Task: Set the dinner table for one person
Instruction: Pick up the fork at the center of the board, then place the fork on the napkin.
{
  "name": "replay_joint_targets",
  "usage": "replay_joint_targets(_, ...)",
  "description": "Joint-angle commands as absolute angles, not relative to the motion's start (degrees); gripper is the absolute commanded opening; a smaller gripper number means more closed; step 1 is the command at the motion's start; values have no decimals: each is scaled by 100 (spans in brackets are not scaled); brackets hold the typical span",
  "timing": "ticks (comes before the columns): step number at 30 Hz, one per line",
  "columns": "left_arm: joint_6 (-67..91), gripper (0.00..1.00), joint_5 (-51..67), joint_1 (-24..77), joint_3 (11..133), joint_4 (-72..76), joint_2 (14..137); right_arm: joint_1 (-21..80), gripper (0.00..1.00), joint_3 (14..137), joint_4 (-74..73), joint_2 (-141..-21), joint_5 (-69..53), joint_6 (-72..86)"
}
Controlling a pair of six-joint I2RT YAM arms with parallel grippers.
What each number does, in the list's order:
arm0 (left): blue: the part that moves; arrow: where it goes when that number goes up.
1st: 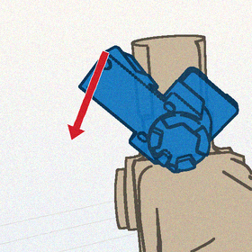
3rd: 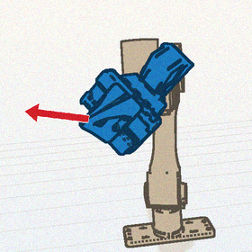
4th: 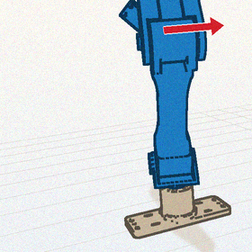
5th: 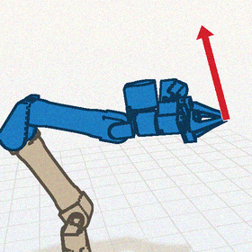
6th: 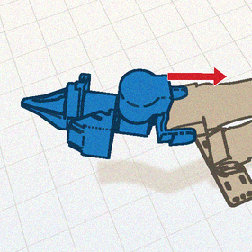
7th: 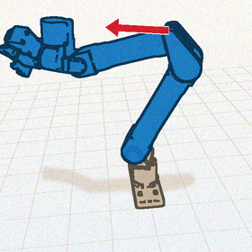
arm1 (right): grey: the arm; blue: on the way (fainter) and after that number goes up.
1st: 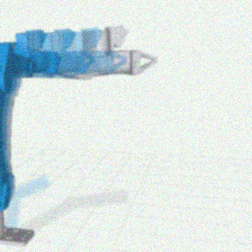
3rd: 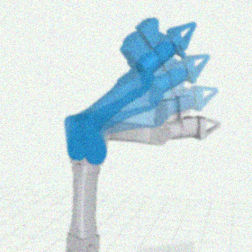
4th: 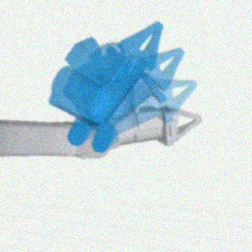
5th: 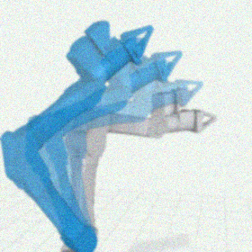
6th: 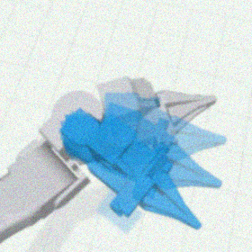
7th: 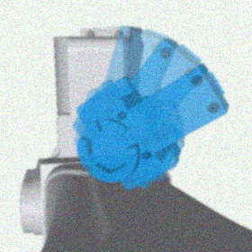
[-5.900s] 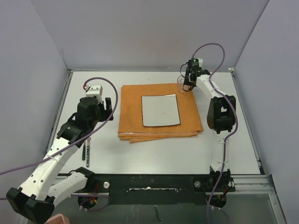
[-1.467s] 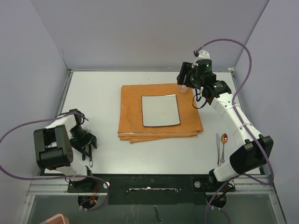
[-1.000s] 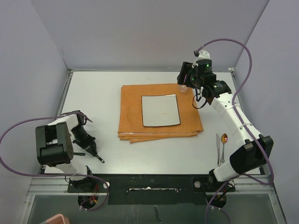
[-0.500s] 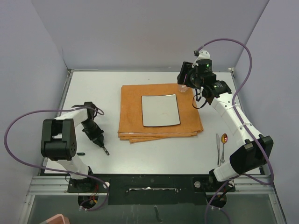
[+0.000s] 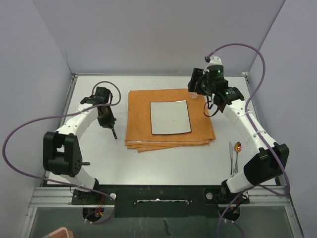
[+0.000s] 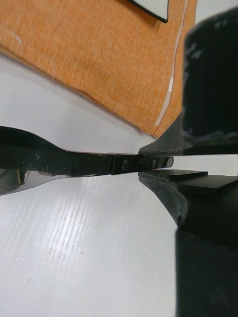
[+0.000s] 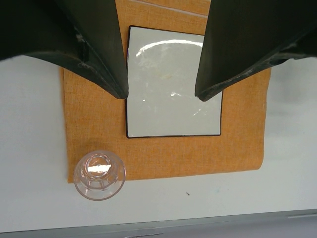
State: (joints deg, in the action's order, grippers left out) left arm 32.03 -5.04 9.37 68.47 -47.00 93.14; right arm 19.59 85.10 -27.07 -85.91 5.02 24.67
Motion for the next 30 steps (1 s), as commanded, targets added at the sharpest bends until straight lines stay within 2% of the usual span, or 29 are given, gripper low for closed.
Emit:
replay_joint_targets(1,2870,0,-795,1168,7327,-4780,8790,2010,57,8441,-2492,-8257,580,2470)
replay_joint_targets(7,2714,0,-592,1649,7729,-4487,8981,2017,57,8461,-2520,-8128,707,2399)
replay_joint_targets(19,2934,0,-301,2318,9151,-4302,10552,1978,57,8568,-2690,-7795,1005,2288)
replay_joint_targets(30,3078,0,-203,2641,9657,-4008,11483,1890,58,8483,-2882,-7522,1150,2224)
